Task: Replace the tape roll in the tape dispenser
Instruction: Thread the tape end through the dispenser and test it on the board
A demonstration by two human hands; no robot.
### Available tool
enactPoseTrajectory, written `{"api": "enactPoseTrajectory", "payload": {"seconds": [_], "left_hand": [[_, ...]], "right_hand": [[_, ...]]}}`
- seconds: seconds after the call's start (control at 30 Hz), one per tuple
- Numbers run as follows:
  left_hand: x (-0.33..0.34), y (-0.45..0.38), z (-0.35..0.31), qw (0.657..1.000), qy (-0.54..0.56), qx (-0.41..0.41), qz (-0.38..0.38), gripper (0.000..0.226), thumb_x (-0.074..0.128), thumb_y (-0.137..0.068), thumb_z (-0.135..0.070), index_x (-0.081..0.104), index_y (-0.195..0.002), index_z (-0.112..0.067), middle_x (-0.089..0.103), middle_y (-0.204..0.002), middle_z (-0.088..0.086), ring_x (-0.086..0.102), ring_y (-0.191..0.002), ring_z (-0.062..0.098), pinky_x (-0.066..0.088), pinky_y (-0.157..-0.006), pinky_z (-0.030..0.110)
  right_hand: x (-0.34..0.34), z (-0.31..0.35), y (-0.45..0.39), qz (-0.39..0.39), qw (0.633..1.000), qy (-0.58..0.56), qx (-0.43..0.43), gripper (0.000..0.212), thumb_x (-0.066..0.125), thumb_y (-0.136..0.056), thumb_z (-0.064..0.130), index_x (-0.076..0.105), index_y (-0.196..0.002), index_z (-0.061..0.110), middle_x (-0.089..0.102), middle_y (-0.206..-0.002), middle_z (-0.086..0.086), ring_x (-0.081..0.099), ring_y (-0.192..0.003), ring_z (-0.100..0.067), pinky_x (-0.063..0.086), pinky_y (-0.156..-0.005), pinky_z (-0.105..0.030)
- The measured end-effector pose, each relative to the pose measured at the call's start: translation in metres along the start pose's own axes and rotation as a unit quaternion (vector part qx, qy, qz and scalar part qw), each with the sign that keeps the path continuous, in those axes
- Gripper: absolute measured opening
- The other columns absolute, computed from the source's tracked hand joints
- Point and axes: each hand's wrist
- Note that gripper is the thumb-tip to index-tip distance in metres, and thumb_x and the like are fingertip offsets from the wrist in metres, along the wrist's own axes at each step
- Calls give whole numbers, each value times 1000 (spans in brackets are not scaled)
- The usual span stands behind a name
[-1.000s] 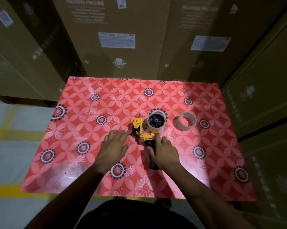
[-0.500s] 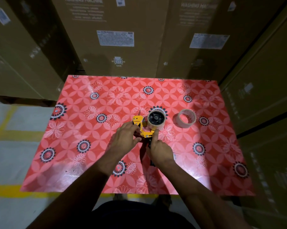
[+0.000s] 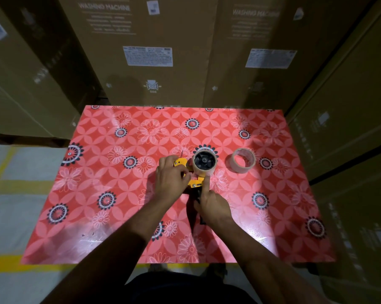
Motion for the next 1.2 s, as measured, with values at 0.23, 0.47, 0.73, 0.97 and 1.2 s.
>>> {"api": "enactPoseTrajectory", "payload": {"seconds": [0.23, 0.47, 0.73, 0.97, 1.2], "left_hand": [[14, -30, -20, 988, -92, -67, 103, 36, 73, -78, -59, 81, -92, -27, 23, -164, 1, 17, -146, 29, 27, -112, 49], [16, -34, -16, 988, -87, -84, 101, 15, 68, -88, -30, 81, -87, -22, 29, -163, 0, 22, -141, 27, 28, -110, 44], [10, -26, -9, 990, -91, -35, 105, 17, 71, -87, -32, 79, -75, -23, 27, -162, -5, 20, -142, 24, 34, -109, 50], [2, -3, -3, 993, -109, 18, 49, 15, 74, -86, -31, 80, -76, -21, 32, -159, -6, 22, -138, 21, 34, -108, 42], [-6, 17, 17, 995, -94, -39, 11, 14, 81, -79, -40, 79, -79, -27, 42, -150, -7, 29, -130, 22, 43, -99, 46]], "right_hand": [[-3, -1, -2, 13, 1000, -20, 4, 83, 47, -100, 36, -2, -159, 4, 68, -109, -14, 70, -93, -31, 38, -60, -34], [-6, 6, 8, -21, 999, 8, -40, 74, 49, -94, 27, 17, -160, 12, 23, -162, -26, 58, -115, -40, 56, -72, -39], [-30, 13, 20, -43, 991, 62, -108, 75, 96, -30, 15, 81, -104, 7, 71, -124, -15, 73, -56, -19, 31, -27, -17], [-14, 10, 11, 33, 992, 48, -113, 88, 92, -41, 16, 69, -124, 4, 67, -130, -19, 67, -44, -19, 28, -27, -17], [-7, 3, 10, 12, 986, 105, -128, 85, 87, -49, 10, 65, -130, 1, 55, -144, -22, 70, -50, -21, 21, -30, -20]]}}
Point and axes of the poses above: each hand's wrist, its own y-axis away from the middle knuckle, its own x-axis out of the palm, z = x × y
